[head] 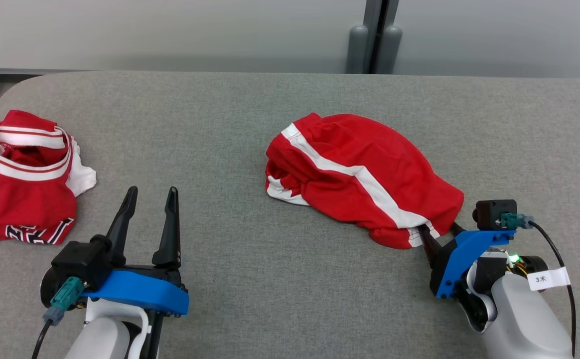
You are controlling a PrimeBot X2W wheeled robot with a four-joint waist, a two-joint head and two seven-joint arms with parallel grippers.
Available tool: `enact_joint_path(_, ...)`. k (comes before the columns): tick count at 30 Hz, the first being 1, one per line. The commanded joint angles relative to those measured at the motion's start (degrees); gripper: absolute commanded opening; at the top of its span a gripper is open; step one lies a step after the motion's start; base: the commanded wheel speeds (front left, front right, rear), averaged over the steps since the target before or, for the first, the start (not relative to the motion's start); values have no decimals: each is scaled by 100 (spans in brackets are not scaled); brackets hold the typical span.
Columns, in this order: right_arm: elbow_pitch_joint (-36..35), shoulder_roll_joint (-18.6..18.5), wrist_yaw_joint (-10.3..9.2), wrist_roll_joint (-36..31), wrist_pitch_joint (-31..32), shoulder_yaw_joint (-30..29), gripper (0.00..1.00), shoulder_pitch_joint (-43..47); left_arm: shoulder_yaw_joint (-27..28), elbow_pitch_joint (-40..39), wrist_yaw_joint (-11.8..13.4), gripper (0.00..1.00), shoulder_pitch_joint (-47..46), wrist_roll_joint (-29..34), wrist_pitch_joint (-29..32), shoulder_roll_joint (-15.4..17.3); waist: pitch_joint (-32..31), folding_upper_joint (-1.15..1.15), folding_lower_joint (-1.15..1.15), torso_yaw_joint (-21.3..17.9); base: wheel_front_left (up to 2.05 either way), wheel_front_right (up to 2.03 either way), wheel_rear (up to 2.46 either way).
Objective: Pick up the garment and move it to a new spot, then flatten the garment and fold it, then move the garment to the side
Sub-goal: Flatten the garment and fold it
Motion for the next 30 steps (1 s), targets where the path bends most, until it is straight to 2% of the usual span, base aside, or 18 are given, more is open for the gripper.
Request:
enact_joint_path(1,238,-17,4,47,15,80,45,-90,0,46,-28,100,-91,41,-47,-12,72,0,-1,85,0,0,0)
enact_joint_path(3,383,5,9,63,-76,204,0,-163,-17,85,-45,100,-125,12,-64,-42,75,0,-1,96,0,0,0)
enact_joint_path(6,418,-7,8,-193,-319,55,0,-210,-28,172,-68,100,-107,-24,-95,-59,11,0,-1,88,0,0,0)
enact_joint_path(11,6,-69,3,-914,-581,-648,0,-221,-36,275,-68,100,-9,-59,-136,-65,-137,0,-1,54,0,0,0)
enact_joint_path(21,-463,-549,2,-1607,-377,-993,0,-550,-47,301,-88,100,34,-126,-164,-38,-164,0,-1,84,0,0,0)
enact_joint_path(22,-462,-544,2,-1612,-403,-1002,15,-576,-51,305,-92,100,26,-131,-166,-36,-154,0,-1,92,0,0,0)
enact_joint_path(23,-411,-536,2,-1607,-339,-987,100,-589,-57,311,-90,100,18,-138,-166,-33,-148,0,-1,101,0,0,0)
enact_joint_path(30,-530,-355,2,-1204,-547,-969,100,-290,-67,363,-71,100,69,-160,-184,-26,-244,0,-1,69,0,0,0)
